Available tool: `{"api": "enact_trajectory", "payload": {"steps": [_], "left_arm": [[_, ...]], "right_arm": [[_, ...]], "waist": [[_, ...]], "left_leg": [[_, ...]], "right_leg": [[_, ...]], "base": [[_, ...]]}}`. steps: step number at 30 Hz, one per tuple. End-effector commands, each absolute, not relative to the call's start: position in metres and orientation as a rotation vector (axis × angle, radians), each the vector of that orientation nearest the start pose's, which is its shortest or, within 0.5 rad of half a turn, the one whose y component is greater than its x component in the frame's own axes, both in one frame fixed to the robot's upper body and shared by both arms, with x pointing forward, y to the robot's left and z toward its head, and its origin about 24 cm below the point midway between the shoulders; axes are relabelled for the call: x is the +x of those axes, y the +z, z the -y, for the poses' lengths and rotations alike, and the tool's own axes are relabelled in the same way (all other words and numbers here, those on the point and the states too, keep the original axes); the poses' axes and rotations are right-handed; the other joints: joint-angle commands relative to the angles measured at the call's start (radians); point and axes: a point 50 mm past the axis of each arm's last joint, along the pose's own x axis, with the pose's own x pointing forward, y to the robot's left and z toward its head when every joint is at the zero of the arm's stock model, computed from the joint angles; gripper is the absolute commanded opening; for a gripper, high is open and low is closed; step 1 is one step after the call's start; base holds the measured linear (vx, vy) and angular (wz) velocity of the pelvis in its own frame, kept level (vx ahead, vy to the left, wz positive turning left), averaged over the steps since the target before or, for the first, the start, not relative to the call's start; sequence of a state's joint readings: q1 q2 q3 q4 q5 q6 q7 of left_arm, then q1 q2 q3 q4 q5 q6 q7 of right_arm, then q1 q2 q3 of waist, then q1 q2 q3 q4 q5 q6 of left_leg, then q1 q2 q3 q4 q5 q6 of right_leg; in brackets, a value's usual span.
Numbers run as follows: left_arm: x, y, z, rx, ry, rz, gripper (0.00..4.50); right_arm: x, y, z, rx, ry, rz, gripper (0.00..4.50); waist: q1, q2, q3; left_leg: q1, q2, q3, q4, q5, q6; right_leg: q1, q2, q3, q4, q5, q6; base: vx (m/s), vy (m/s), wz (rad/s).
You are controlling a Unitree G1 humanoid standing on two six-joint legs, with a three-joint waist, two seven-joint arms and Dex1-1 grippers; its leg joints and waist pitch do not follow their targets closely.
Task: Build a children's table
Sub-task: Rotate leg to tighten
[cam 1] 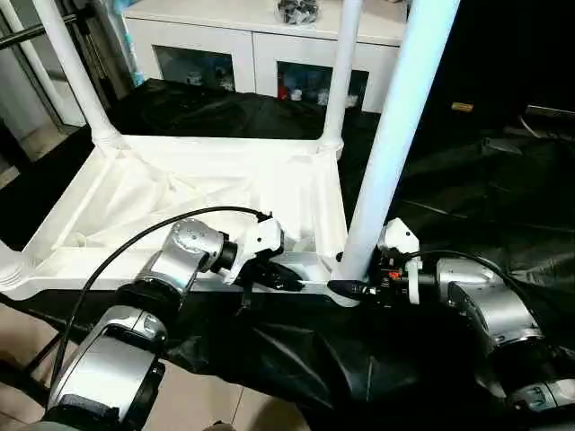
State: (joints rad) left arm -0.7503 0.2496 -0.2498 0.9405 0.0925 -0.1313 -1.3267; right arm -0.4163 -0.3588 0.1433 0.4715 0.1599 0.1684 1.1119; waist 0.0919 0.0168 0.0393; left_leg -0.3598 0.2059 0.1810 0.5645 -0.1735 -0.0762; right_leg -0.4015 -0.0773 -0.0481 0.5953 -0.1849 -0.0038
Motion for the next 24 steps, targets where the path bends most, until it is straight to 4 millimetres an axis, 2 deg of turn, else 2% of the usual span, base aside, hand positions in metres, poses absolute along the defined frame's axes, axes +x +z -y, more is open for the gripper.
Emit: {"api": "enact_trajectory", "payload": {"steps": [1,2,3,4,5,6,7,8,9,11,13,16,18,22,24], "left_arm": [[0.333,0.046,-0.093,0.379,-1.421,-0.393,0.00],[0.333,0.046,-0.093,0.379,-1.421,-0.393,0.00],[0.335,0.046,-0.089,0.369,-1.384,-0.384,0.00],[0.338,0.047,-0.083,0.363,-1.351,-0.374,0.00],[0.338,0.047,-0.082,0.361,-1.345,-0.373,0.00],[0.339,0.047,-0.076,0.355,-1.322,-0.371,0.00],[0.339,0.047,-0.076,0.355,-1.322,-0.371,0.00],[0.341,0.047,-0.064,0.347,-1.273,-0.366,0.00],[0.342,0.047,-0.059,0.341,-1.244,-0.360,0.00],[0.342,0.047,-0.053,0.332,-1.222,-0.354,0.00],[0.339,0.046,-0.041,0.312,-1.228,-0.347,0.00],[0.336,0.045,-0.037,0.308,-1.245,-0.343,0.00],[0.336,0.045,-0.038,0.313,-1.251,-0.344,0.00],[0.335,0.043,-0.047,0.335,-1.284,-0.350,0.00],[0.333,0.043,-0.051,0.340,-1.312,-0.346,0.00]], "right_arm": [[0.298,0.023,0.137,-0.069,1.093,-0.397,2.74],[0.298,0.023,0.137,-0.069,1.093,-0.397,2.74],[0.305,0.017,0.137,-0.064,0.978,-0.414,2.73],[0.312,0.012,0.135,-0.059,0.872,-0.429,2.73],[0.313,0.012,0.135,-0.053,0.848,-0.432,2.73],[0.318,0.008,0.132,-0.029,0.760,-0.445,2.72],[0.318,0.008,0.132,-0.029,0.760,-0.445,2.72],[0.324,0.005,0.123,0.014,0.654,-0.460,2.72],[0.326,0.004,0.118,0.026,0.612,-0.470,2.72],[0.327,0.003,0.113,0.029,0.580,-0.477,2.72],[0.328,0.004,0.098,-0.009,0.580,-0.446,2.72],[0.330,0.006,0.092,-0.044,0.603,-0.405,2.72],[0.329,0.007,0.092,-0.023,0.637,-0.400,3.24],[0.328,0.014,0.098,-0.045,0.710,-0.369,3.58],[0.327,0.016,0.102,-0.058,0.757,-0.352,3.79]], "waist": [[-0.001,-0.012,-0.048],[-0.006,-0.012,-0.045],[-0.006,-0.013,-0.045],[-0.014,-0.012,-0.042],[-0.018,-0.011,-0.041],[-0.028,-0.011,-0.043],[-0.031,-0.012,-0.043],[-0.034,-0.008,-0.043],[-0.040,-0.011,-0.042],[-0.039,-0.007,-0.044],[-0.039,-0.010,-0.045],[-0.038,-0.009,-0.048],[-0.037,-0.008,-0.048],[-0.036,-0.009,-0.049],[-0.035,-0.009,-0.050]], "left_leg": [[0.005,0.023,0.001,-0.059,-0.232,0.051],[0.007,0.021,-0.001,-0.063,-0.269,0.032],[0.009,0.021,-0.003,-0.064,-0.280,0.028],[0.009,0.020,-0.005,-0.067,-0.303,0.012],[0.009,0.020,-0.008,-0.069,-0.315,0.002],[0.009,0.017,-0.013,-0.073,-0.326,-0.012],[0.011,0.017,-0.012,-0.072,-0.331,-0.010],[0.014,0.017,-0.012,-0.072,-0.334,-0.011],[0.015,0.015,-0.010,-0.070,-0.338,-0.009],[0.015,0.014,-0.009,-0.069,-0.323,-0.003],[0.013,0.015,-0.007,-0.068,-0.318,0.006],[0.009,0.013,-0.006,-0.066,-0.296,0.018],[0.008,0.013,-0.004,-0.065,-0.289,0.029],[0.008,0.014,-0.005,-0.065,-0.292,0.038],[0.007,0.015,-0.004,-0.065,-0.278,0.042]], "right_leg": [[0.048,-0.059,0.031,-0.073,-0.217,-0.235],[0.045,-0.060,0.031,-0.081,-0.300,-0.216],[0.046,-0.061,0.031,-0.085,-0.333,-0.204],[0.042,-0.062,0.033,-0.089,-0.390,-0.186],[0.041,-0.063,0.032,-0.089,-0.415,-0.178],[0.044,-0.063,0.031,-0.094,-0.455,-0.153],[0.040,-0.061,0.032,-0.096,-0.449,-0.153],[0.037,-0.060,0.034,-0.097,-0.441,-0.154],[0.035,-0.057,0.035,-0.097,-0.427,-0.161],[0.037,-0.057,0.036,-0.096,-0.404,-0.167],[0.037,-0.058,0.037,-0.095,-0.382,-0.173],[0.041,-0.057,0.037,-0.090,-0.336,-0.179],[0.043,-0.056,0.037,-0.089,-0.308,-0.189],[0.046,-0.056,0.036,-0.090,-0.314,-0.186],[0.047,-0.056,0.036,-0.087,-0.288,-0.192]], "base": [[0.000,0.000,0.00],[0.000,0.000,0.00],[0.000,0.000,0.00],[0.000,0.000,0.00],[0.000,0.000,0.00],[0.000,0.000,0.00],[0.000,0.000,0.00],[0.000,0.000,0.00],[0.000,0.000,0.00],[0.000,0.000,0.00],[0.000,0.000,0.00],[0.000,0.000,0.00],[0.000,0.000,0.00],[0.000,0.000,0.00],[0.000,0.000,0.00]]}}
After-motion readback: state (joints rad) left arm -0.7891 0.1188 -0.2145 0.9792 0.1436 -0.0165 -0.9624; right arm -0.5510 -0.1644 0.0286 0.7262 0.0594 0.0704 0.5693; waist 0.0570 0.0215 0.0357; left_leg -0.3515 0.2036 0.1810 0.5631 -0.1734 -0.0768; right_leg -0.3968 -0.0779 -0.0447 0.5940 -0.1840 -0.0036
